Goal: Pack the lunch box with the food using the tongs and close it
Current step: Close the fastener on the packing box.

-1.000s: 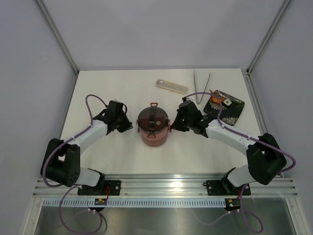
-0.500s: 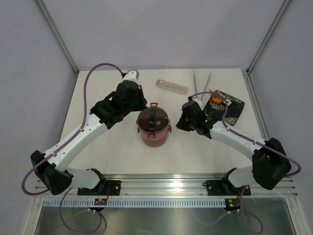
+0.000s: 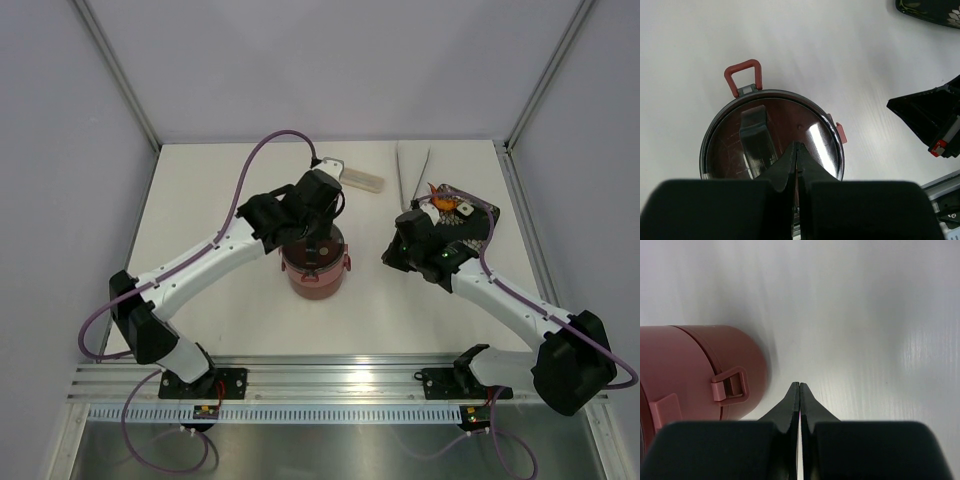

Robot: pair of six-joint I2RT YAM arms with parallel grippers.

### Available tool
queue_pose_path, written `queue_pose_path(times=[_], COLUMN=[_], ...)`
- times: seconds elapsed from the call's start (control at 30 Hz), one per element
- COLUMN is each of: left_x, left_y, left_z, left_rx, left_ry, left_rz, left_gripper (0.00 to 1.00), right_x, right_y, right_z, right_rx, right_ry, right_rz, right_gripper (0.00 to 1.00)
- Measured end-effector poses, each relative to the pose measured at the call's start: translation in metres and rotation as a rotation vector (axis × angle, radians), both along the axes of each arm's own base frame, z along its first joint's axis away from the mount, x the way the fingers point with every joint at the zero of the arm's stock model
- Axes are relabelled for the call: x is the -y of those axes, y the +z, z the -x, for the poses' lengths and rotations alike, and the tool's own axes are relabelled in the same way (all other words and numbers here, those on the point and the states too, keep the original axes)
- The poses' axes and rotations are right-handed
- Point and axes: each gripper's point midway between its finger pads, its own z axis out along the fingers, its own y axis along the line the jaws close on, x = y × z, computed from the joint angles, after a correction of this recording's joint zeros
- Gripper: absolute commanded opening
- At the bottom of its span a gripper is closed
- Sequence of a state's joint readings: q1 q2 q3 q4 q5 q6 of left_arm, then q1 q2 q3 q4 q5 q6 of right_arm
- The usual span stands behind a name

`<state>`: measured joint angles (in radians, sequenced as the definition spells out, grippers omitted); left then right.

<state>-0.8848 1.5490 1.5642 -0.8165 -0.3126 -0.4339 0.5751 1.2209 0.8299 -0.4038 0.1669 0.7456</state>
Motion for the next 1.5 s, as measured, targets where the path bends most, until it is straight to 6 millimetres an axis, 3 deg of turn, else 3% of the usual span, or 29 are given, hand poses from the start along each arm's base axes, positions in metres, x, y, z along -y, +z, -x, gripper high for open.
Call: queue_pose_path(times=[0.7, 0.87, 1.03, 1.5], left_x=[0.013, 0.012, 0.014, 0.019], left_y=[0.012, 0.001, -0.039, -0.041], left_z=[0.002, 0.003, 0.003, 0.003], left_rx=[0.029, 0.007, -0.062, -0.042], left_ry=[-0.05, -0.047, -0.043, -0.032], left_rz=[-0.037, -0.064, -0.129, -0.097], left_gripper=[0.0, 0.0, 0.0, 0.0], right_x=[0.0, 0.001, 0.002, -0.005], right_y=[0.0, -0.002, -0.006, -0.005], right_z=[0.001, 0.001, 0.003, 0.002], right_rx=[-0.002, -0.005, -0.014, -0.014], right_ry=[0.001, 0.0, -0.001, 0.007], right_rz=[0.001, 0.002, 0.006, -0.029], right_gripper=[0.02, 0.02, 0.02, 0.01])
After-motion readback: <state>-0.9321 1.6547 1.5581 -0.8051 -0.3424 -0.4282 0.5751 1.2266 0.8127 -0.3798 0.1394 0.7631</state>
